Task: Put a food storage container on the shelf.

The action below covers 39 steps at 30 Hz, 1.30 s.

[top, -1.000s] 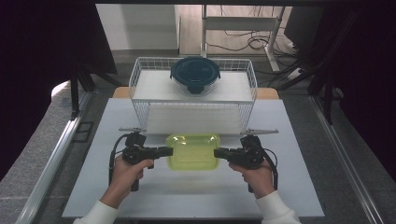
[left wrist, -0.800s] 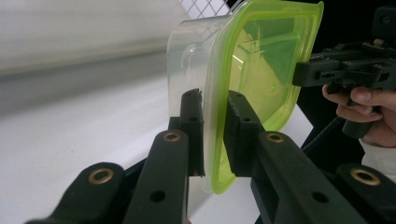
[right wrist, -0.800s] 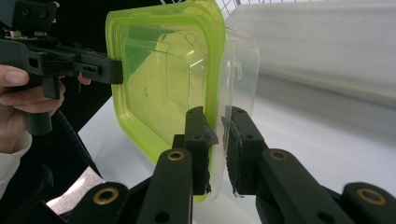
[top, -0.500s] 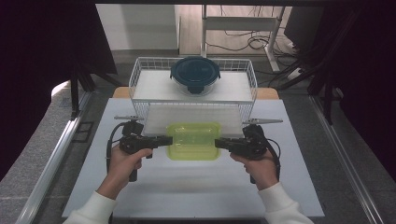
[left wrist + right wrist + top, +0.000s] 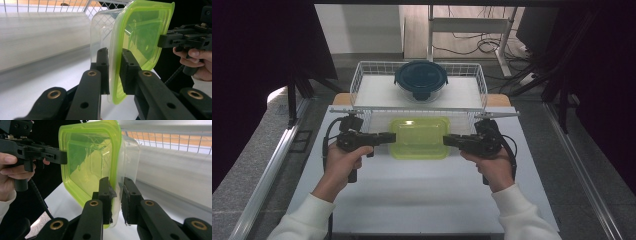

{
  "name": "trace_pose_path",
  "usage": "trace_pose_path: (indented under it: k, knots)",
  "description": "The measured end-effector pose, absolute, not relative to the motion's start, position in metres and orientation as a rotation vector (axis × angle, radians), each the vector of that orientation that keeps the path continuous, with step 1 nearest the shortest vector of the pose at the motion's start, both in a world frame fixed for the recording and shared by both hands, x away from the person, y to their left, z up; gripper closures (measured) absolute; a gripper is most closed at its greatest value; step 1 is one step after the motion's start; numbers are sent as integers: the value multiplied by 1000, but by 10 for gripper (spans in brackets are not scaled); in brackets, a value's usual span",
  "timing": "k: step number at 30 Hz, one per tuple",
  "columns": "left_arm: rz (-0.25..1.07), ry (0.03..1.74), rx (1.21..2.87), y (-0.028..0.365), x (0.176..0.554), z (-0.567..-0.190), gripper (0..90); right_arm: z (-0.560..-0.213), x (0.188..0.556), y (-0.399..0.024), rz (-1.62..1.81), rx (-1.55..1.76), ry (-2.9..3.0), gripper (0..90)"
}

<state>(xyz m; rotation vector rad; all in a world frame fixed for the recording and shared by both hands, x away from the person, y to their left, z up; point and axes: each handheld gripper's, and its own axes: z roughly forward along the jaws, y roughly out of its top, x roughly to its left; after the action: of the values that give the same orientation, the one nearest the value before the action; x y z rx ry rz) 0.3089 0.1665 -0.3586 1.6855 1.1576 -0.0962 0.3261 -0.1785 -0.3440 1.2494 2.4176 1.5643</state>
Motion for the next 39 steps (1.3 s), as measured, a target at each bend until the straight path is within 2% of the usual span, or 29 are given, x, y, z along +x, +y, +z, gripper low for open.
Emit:
trace_pose_path:
  k: [19, 39]
  knots:
    - [-66, 1108, 1666, 169, 336, -307, 796, -289, 347, -180, 1617, 1204, 2369, 786]
    - [-77, 1125, 1655, 172, 403, -269, 796, -255, 413, -178, 1665, 1220, 2343, 792]
